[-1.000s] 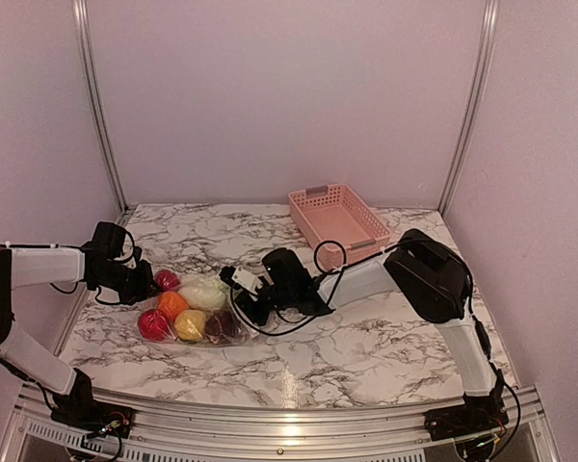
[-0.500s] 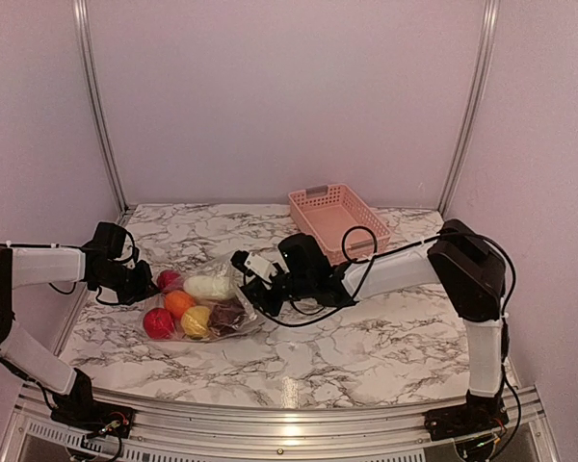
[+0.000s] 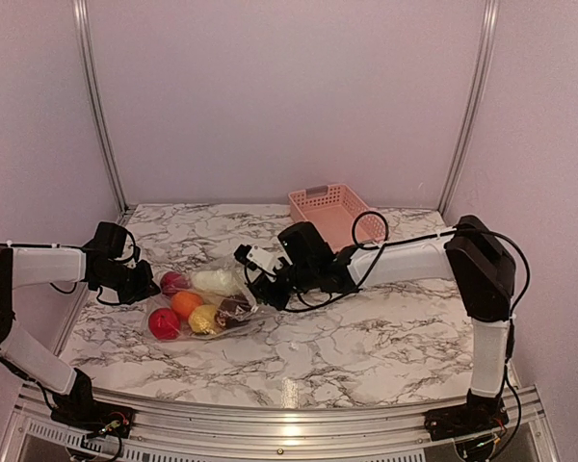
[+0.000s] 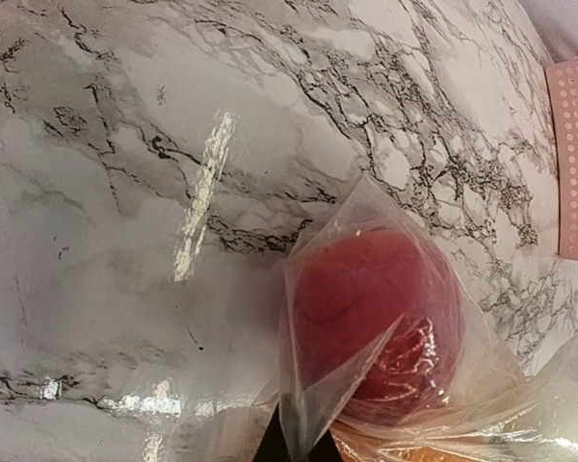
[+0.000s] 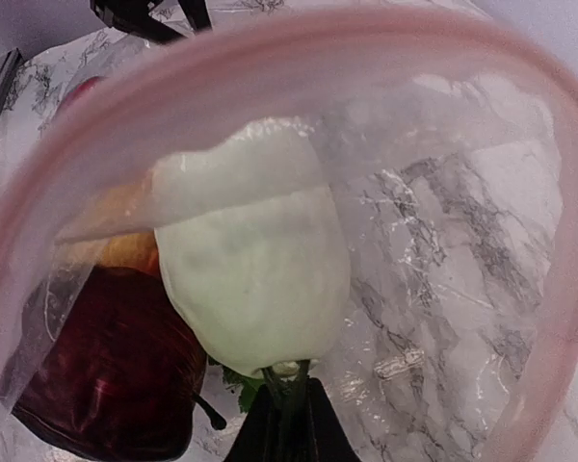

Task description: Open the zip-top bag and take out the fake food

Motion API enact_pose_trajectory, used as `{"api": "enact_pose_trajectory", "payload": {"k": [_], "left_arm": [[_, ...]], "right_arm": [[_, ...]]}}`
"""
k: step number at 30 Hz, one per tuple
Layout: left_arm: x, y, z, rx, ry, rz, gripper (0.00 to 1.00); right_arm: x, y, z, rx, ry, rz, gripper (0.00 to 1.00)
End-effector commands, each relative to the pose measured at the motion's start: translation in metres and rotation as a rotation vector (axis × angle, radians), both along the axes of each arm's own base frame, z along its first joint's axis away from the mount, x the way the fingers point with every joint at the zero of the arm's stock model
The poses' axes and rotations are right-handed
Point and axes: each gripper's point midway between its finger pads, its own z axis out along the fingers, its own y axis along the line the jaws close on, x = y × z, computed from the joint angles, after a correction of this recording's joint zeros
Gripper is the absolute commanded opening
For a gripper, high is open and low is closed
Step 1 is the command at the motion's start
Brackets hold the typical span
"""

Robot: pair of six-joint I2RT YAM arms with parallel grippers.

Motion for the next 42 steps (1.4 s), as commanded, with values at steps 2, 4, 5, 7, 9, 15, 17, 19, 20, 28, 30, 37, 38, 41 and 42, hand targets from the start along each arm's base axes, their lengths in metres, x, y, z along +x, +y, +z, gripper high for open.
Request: {"api": "enact_pose_trajectory", "payload": {"k": [2,4,5,7,9,15,17,19,20,28,30,37,38,41,42], "left_arm": [[0.004,0.002,0.006,0.033,-0.058,-0.023,0.0],[0.004,-0.001,0.008,0.03,-0.067,-0.034,0.0],[0.003,-0.001,0.009,0.027,-0.07,-0.035,0.0],[0.004,-0.002,0.011,0.024,-0.078,-0.032,0.0],[0.003,-0.001,0.01,0.029,-0.08,-0.028,0.0],[0.001,0.006,0.007,0.067,-0.067,-0.016,0.0],[0.002,0.005,0.006,0.063,-0.071,-0.021,0.0],[0.002,0.003,0.005,0.055,-0.068,-0.026,0.0],[0.002,0.002,0.003,0.052,-0.065,-0.029,0.0],[0.004,0.0,0.003,0.038,-0.067,-0.033,0.0],[0.004,0.0,0.003,0.039,-0.067,-0.033,0.0],[0.005,0.001,0.003,0.048,-0.067,-0.03,0.0],[0.005,0.002,0.002,0.053,-0.063,-0.028,0.0],[0.004,0.006,0.0,0.072,-0.059,-0.024,0.0],[0.003,0.006,-0.001,0.077,-0.056,-0.023,0.0]], "right_arm": [[0.011,0.023,0.018,0.019,0.095,0.007,0.15],[0.015,0.028,0.018,0.025,0.109,0.005,0.19],[0.016,0.029,0.016,0.02,0.113,0.004,0.17],[0.017,0.031,0.011,0.008,0.117,0.009,0.06],[0.016,0.029,0.007,-0.006,0.12,0.014,0.0],[0.013,0.014,0.013,-0.028,0.109,0.005,0.0],[0.011,0.009,0.015,-0.026,0.119,0.007,0.13],[0.011,0.005,0.011,-0.036,0.12,0.011,0.3],[0.01,0.004,0.008,-0.043,0.119,0.018,0.34],[0.017,0.011,-0.033,-0.109,0.129,0.05,0.44],[0.02,0.011,-0.039,-0.122,0.124,0.039,0.38],[0.029,0.008,-0.01,-0.112,0.065,0.004,0.02],[0.027,0.008,-0.001,-0.104,0.059,0.004,0.0],[0.022,0.003,0.022,-0.093,0.045,-0.004,0.0],[0.021,0.0,0.027,-0.095,0.042,-0.01,0.0]]}}
